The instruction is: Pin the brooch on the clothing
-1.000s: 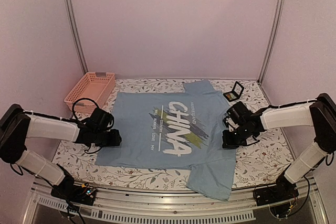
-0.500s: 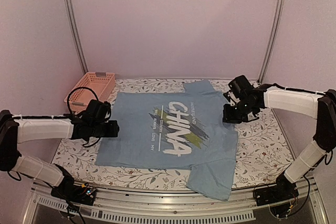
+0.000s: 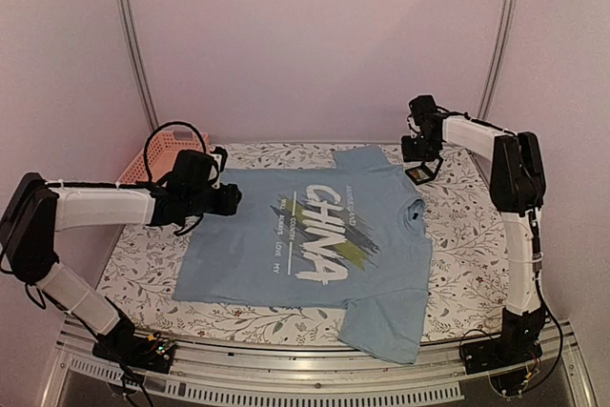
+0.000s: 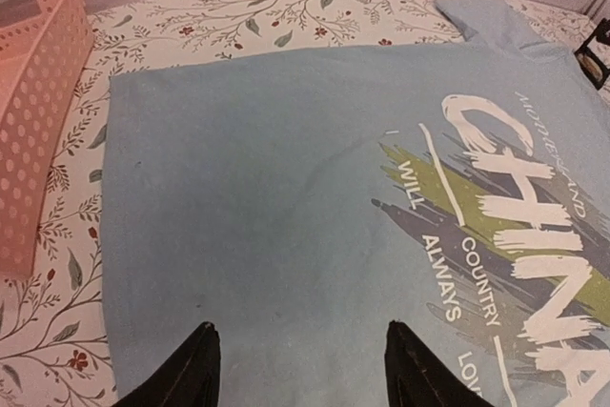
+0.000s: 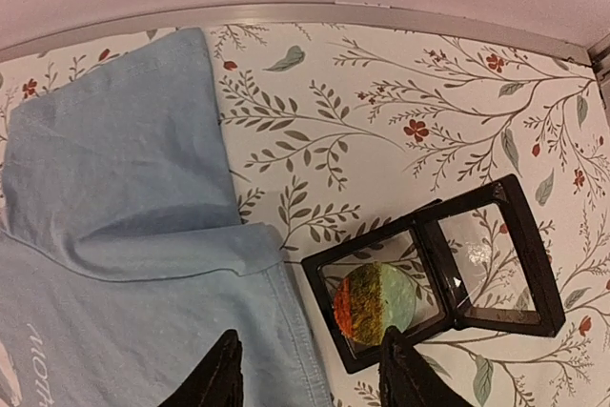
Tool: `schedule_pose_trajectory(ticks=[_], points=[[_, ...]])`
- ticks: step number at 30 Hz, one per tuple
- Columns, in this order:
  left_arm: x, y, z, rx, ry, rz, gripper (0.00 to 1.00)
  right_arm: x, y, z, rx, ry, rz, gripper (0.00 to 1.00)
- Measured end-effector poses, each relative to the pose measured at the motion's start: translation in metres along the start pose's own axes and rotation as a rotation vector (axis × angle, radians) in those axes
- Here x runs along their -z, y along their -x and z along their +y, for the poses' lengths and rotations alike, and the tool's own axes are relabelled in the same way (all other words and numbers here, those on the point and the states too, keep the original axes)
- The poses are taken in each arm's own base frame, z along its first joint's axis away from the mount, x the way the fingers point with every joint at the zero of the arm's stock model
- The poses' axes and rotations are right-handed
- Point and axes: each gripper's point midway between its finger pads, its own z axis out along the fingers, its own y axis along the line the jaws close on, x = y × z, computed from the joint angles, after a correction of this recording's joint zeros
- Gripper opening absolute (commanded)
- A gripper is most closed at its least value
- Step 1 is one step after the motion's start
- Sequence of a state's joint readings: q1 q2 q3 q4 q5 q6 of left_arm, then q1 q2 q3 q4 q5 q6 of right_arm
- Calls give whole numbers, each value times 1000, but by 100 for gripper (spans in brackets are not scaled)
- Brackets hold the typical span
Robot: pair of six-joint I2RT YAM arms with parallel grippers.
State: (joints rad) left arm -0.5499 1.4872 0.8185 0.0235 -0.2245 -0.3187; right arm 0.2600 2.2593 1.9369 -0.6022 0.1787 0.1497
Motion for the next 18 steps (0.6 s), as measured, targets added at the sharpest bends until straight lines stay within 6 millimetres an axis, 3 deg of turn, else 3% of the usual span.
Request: schedule_pose_trajectory(ticks=[4, 8, 13, 18], points=[[-11, -16, -3, -23, -9, 50, 59, -42, -1, -10, 30, -38, 31, 61], [-13, -17, -6, -34, -22, 59, 59, -66, -6, -17, 51, -65, 48, 66], [-14, -9, -10, -35, -30, 45, 59, -85, -20, -28, 68, -90, 86, 65], [-17, -14, -10, -38, -32, 59, 59, -86, -21, -30, 65, -73, 93, 62]])
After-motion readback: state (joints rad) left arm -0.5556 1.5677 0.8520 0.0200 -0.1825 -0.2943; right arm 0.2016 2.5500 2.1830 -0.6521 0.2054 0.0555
